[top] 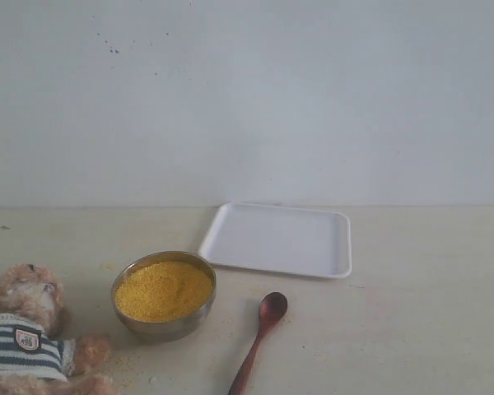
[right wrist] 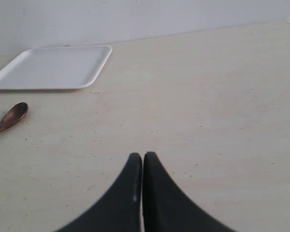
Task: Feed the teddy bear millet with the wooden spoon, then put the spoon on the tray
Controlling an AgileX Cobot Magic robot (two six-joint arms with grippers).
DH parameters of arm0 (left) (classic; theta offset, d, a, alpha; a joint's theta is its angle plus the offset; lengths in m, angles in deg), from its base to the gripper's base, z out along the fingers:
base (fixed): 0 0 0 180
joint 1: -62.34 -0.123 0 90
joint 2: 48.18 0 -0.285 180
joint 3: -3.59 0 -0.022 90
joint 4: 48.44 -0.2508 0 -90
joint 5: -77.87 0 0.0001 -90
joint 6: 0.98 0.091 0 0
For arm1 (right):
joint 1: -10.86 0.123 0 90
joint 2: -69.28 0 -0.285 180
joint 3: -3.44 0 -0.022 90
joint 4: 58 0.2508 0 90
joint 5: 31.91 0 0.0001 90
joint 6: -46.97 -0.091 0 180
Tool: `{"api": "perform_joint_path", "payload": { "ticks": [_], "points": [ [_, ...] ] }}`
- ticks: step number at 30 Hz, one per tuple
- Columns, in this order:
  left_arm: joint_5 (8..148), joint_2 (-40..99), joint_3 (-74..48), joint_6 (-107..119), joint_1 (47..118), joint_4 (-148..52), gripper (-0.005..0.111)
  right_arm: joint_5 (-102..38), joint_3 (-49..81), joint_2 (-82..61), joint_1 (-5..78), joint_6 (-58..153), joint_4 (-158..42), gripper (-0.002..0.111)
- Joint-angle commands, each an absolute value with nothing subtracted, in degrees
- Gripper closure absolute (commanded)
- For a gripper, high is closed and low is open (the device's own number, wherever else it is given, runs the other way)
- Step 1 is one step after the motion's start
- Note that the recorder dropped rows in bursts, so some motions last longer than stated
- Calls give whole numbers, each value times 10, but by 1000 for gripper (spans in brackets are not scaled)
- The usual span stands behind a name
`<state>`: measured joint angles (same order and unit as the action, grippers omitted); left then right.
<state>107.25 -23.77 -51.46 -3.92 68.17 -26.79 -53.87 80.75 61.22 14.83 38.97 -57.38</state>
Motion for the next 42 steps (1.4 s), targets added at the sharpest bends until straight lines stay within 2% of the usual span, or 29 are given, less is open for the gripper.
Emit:
{"api": "perform_joint_path", "payload": {
  "ticks": [1, 4, 6, 11, 15, 18, 20, 22, 25, 27, 33, 35, 36, 37, 38, 39, 40, 41, 42],
  "points": [
    [694, -56, -390, -42, 681, -419, 103, -534, 807, 615, 149, 392, -574, 108],
    [477, 62, -342, -39, 681, -421, 103, -534, 807, 615, 149, 392, -574, 108],
    [423, 122, -332, -10, 682, -410, 103, -534, 807, 615, 149, 392, -574, 108],
    [413, 169, -341, 120, 682, -280, 103, -534, 807, 615, 149, 392, -574, 108],
    [437, 168, -371, 132, 666, -247, 103, -534, 807, 615, 149, 392, -574, 108],
    [448, 194, -399, 135, 611, -219, 103, -534, 807, 615, 149, 392, -574, 108],
    [407, 231, -414, 259, 541, -108, 103, -534, 807, 615, 149, 392, -574, 108],
    [294, 277, -415, 435, 454, 70, 103, -534, 807, 615, 149, 392, -574, 108],
    [153, 338, -415, 527, 363, 246, 103, -534, 807, 615, 149, 392, -574, 108],
    [125, 356, -415, 528, 327, 241, 103, -534, 807, 615, 149, 392, -574, 108],
    [171, 359, -432, 588, 325, 224, 102, -534, 807, 615, 149, 392, -574, 108],
    [177, 359, -450, 595, 337, 224, 94, -534, 807, 615, 149, 392, -574, 108],
    [178, 359, -464, 613, 348, 224, 77, -534, 807, 615, 149, 392, -574, 108],
    [179, 359, -470, 626, 350, 222, 65, -534, 807, 615, 149, 392, -574, 108],
    [179, 359, -478, 645, 350, 224, 40, -534, 807, 615, 149, 392, -574, 108],
    [184, 359, -481, 653, 350, 226, 27, -534, 807, 615, 149, 392, -574, 108],
    [192, 359, -485, 652, 350, 248, 5, -534, 807, 615, 149, 392, -574, 108],
    [188, 359, -488, 643, 350, 265, -3, -534, 807, 615, 149, 392, -574, 108],
    [178, 359, -489, 642, 350, 276, -3, -534, 807, 615, 149, 392, -574, 108]
  ]
}}
